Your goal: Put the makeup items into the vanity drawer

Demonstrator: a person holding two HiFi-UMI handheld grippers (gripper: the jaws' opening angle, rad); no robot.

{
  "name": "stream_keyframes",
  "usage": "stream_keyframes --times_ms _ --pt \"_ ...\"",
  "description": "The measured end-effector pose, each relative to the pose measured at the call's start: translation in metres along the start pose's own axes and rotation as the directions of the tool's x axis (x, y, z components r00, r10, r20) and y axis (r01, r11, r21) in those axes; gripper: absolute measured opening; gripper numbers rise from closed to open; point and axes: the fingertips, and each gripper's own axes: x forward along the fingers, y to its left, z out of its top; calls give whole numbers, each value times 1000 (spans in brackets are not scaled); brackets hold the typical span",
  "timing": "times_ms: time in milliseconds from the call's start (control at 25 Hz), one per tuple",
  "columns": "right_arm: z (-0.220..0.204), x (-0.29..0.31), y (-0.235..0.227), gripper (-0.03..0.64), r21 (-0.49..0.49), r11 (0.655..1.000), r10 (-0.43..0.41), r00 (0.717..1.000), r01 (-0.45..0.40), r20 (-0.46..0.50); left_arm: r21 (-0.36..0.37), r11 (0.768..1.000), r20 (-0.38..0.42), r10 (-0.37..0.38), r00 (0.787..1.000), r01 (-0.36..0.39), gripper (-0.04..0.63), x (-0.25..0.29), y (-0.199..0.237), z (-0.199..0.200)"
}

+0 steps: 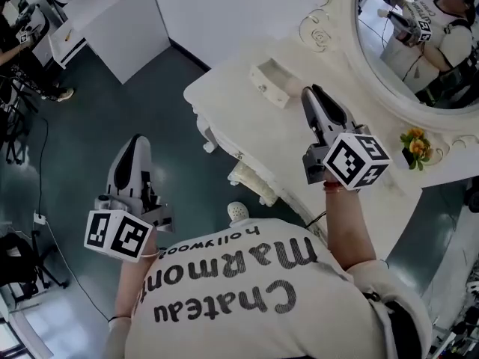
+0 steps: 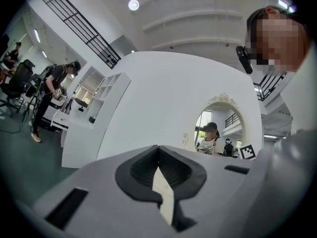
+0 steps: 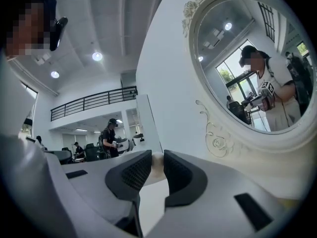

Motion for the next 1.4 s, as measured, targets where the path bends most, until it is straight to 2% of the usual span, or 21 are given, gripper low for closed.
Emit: stream_keyframes --times_ms 480,1000,1400 --pt "-12 96 -64 95 79 997 15 1000 -14 -21 29 996 -1 88 996 -88 9 66 37 2" --pt "-65 136 -117 95 113 991 -53 988 70 -147 36 991 -73 133 988 -131 9 96 56 -14" --pt "-105 157 -128 97 93 993 -48 965 74 -256 30 986 -86 165 983 -163 9 103 65 -19"
